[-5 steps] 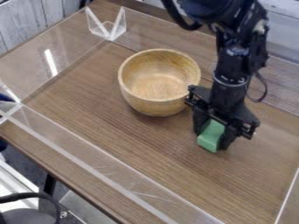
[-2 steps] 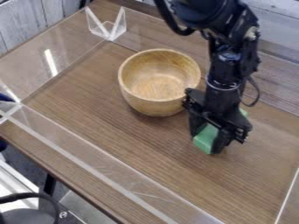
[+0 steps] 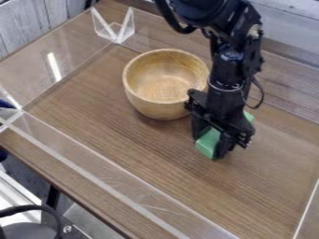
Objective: Remove the green block from inside the brown bowl and put it on the table
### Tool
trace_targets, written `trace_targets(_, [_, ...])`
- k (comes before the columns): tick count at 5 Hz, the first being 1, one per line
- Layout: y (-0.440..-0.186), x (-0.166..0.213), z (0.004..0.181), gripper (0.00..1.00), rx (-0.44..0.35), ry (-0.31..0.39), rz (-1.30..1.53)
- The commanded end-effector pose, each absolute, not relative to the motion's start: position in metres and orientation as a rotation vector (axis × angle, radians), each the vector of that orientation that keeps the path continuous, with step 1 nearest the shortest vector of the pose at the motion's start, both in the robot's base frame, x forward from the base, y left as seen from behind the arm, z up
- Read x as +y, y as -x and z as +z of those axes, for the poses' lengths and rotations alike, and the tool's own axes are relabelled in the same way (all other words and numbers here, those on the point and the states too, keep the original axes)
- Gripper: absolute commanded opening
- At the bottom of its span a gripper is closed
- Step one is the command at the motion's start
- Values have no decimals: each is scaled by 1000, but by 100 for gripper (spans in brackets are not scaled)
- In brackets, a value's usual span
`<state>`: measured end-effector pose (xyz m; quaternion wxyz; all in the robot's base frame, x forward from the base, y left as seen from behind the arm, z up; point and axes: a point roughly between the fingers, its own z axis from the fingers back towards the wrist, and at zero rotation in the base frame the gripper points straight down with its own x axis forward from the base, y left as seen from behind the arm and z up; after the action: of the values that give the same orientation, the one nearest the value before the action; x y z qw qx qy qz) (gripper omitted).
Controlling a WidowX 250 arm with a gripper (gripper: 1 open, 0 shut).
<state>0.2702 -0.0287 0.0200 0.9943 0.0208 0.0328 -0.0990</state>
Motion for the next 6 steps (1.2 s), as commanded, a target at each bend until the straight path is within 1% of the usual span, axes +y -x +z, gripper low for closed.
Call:
trace_targets(1, [-273,-23,24,0,70,-38,-209])
trace_targets(4, [-277,-32,22,0,128,2,-290])
trace_targets(6, [-291,-34,21,0,151,77,-399])
